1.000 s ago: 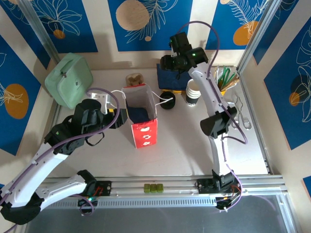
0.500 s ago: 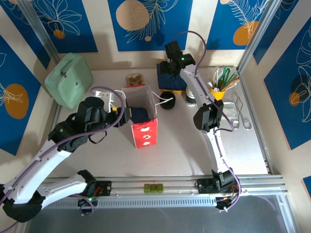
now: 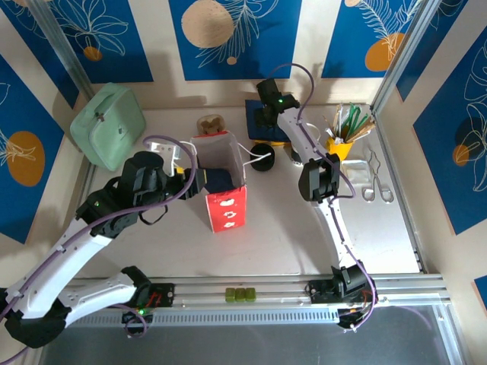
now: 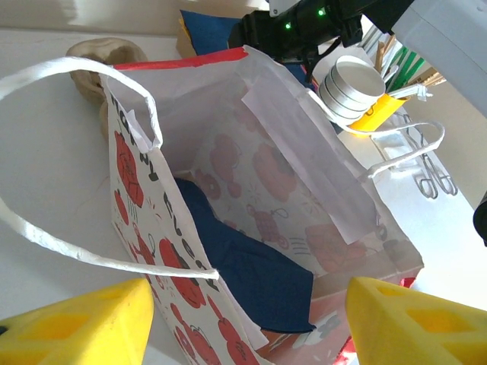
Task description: Pack the takeout coffee
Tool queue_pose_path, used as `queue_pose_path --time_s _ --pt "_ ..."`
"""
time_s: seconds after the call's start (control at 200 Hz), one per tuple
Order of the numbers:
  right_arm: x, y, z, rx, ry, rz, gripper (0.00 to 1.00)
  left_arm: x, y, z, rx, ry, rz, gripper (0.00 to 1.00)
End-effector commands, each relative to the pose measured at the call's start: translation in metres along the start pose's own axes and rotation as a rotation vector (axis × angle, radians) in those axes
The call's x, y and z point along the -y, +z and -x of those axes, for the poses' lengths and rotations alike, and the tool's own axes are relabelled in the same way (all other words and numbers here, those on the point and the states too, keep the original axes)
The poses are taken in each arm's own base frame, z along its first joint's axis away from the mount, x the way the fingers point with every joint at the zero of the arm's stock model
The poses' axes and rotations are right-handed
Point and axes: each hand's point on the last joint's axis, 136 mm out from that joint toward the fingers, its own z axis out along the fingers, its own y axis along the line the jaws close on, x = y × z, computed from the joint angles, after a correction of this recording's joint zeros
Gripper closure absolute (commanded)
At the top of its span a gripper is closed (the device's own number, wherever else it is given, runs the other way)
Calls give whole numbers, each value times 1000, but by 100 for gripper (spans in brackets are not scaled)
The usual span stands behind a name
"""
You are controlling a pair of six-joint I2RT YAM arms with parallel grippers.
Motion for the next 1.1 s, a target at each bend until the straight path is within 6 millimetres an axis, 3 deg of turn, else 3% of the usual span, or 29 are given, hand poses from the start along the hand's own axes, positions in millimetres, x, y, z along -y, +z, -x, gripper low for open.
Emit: queue_pose_path --time_s 0.0,0.67,0.855,0.965,1.095 --pt "4 5 2 8 -21 -8 28 4 2 5 5 19 -17 32" --pt "6 43 -39 -124 9 -1 27 8 9 5 -6 25 -32 32" --pt "-3 45 -45 -150 17 36 39 9 9 6 -4 20 -36 32" --pt "-8 39 -41 -139 24 59 51 9 9 5 -6 18 -37 32" --pt "-14 30 -31 -108 12 78 58 8 7 5 -4 15 -33 32"
